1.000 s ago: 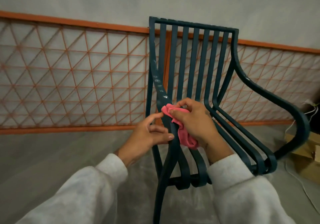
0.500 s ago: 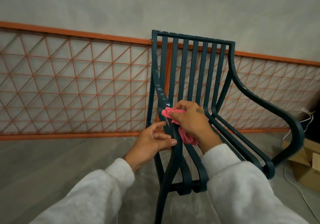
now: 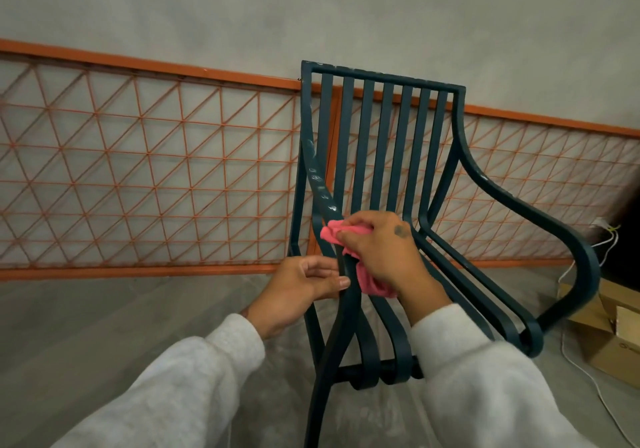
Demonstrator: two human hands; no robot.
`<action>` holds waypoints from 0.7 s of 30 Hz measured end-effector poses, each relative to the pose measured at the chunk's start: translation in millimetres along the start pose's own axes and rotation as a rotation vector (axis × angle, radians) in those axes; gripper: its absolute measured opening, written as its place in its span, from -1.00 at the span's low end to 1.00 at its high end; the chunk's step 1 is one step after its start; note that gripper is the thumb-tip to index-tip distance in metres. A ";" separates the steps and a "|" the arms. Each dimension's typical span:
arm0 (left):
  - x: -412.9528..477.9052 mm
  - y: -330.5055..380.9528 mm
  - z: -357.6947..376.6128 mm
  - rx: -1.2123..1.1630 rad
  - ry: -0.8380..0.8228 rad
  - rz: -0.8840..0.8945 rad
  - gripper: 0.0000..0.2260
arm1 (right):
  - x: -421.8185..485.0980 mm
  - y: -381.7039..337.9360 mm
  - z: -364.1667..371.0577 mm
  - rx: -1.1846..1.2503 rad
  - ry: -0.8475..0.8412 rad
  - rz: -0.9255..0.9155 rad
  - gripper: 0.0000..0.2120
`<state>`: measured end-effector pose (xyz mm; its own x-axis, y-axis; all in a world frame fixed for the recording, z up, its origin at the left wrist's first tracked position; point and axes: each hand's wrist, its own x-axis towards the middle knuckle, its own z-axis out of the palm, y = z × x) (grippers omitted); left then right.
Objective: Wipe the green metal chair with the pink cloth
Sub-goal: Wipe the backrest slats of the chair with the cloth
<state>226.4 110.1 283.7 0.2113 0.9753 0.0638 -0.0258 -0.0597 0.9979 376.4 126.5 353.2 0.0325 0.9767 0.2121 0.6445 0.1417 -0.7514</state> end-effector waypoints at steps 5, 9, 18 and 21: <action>-0.6 -2.7 1.7 -0.008 0.010 0.011 -0.75 | 0.5 1.4 3.1 0.066 0.013 -0.001 -0.84; -3.0 -1.7 2.6 0.002 -0.004 0.042 -0.80 | -28.2 11.9 5.0 -0.052 0.062 -0.063 -0.82; -7.4 2.2 5.7 -0.008 -0.022 0.070 -0.87 | -3.1 -50.5 27.3 -0.822 -0.005 -0.175 -0.74; -8.1 1.6 7.1 0.045 -0.003 0.083 -0.82 | -6.3 -58.7 41.5 -0.970 -0.003 -0.200 -0.68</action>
<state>231.6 100.6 284.8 0.2128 0.9661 0.1462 0.0010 -0.1499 0.9887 306.7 118.7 370.0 -0.1467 0.9497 0.2765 0.9843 0.1125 0.1360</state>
